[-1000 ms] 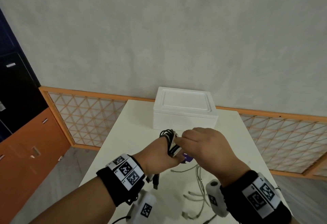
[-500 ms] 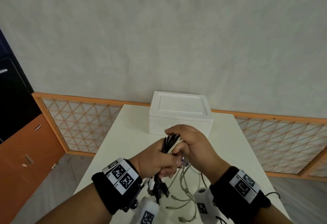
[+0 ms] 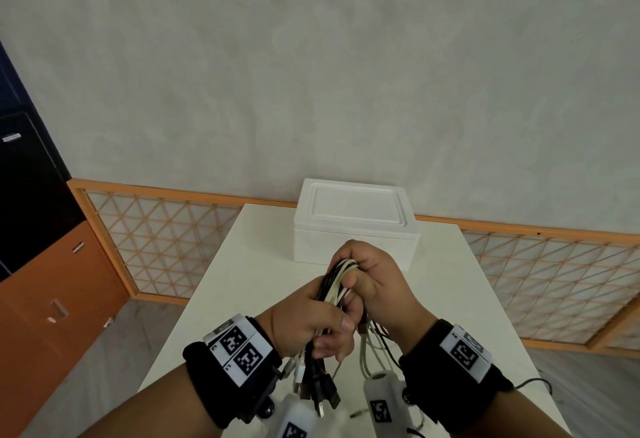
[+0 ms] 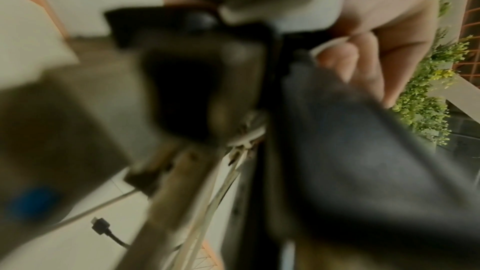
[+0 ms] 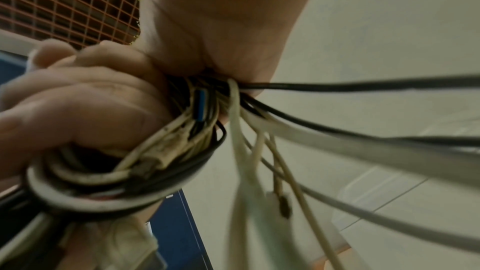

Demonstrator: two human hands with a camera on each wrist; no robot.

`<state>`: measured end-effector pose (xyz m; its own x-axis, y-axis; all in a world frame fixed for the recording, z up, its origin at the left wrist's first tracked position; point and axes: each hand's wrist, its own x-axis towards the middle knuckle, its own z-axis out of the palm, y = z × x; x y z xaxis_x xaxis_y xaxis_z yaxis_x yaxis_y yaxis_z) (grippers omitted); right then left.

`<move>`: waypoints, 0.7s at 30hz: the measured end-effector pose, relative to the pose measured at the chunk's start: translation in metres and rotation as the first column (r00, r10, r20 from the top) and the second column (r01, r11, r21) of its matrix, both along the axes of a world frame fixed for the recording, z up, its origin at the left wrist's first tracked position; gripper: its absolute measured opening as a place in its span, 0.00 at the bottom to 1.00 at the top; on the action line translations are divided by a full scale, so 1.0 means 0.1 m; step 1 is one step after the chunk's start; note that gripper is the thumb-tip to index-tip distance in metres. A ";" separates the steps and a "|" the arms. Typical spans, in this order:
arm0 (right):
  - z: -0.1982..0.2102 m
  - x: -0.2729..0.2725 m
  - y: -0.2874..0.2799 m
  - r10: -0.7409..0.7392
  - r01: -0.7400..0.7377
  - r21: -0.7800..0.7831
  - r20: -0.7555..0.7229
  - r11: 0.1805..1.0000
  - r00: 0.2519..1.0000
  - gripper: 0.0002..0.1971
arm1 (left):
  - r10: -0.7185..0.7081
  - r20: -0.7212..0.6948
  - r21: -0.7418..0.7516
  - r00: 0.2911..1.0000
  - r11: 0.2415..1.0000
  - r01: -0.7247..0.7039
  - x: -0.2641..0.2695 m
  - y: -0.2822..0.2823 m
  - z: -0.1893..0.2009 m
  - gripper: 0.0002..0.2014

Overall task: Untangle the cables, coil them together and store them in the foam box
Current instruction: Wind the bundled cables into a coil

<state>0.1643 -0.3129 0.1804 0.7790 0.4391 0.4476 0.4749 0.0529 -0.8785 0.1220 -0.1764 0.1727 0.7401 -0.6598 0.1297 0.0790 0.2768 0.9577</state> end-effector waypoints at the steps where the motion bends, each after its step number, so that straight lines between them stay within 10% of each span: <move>1: 0.00 -0.01 0.01 0.018 -0.018 0.008 -0.014 1.000 1.000 0.31 | 0.002 0.003 0.002 1.000 1.000 -0.002 -0.01 0.01 -0.01 0.03; 13: -0.09 -0.10 0.15 -0.135 0.142 -0.041 0.129 0.989 0.982 0.28 | 0.120 0.075 0.108 0.990 0.986 -0.128 -0.07 0.14 -0.09 0.08; 17: -0.15 -0.11 0.05 -0.283 0.380 -0.175 0.414 0.908 0.865 0.28 | 0.237 0.181 0.174 0.954 0.947 -0.269 -0.02 0.21 -0.16 0.06; 21: -0.21 -0.13 -0.11 -0.259 0.519 -0.278 0.624 0.809 0.738 0.30 | 0.336 0.101 0.085 0.936 0.935 -0.345 0.09 0.37 -0.25 0.29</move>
<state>0.1516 -0.3244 0.1596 0.6087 0.3902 0.6908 0.7576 -0.5443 -0.3602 0.1313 -0.1397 0.1473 0.9119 -0.3831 0.1472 -0.0845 0.1757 0.9808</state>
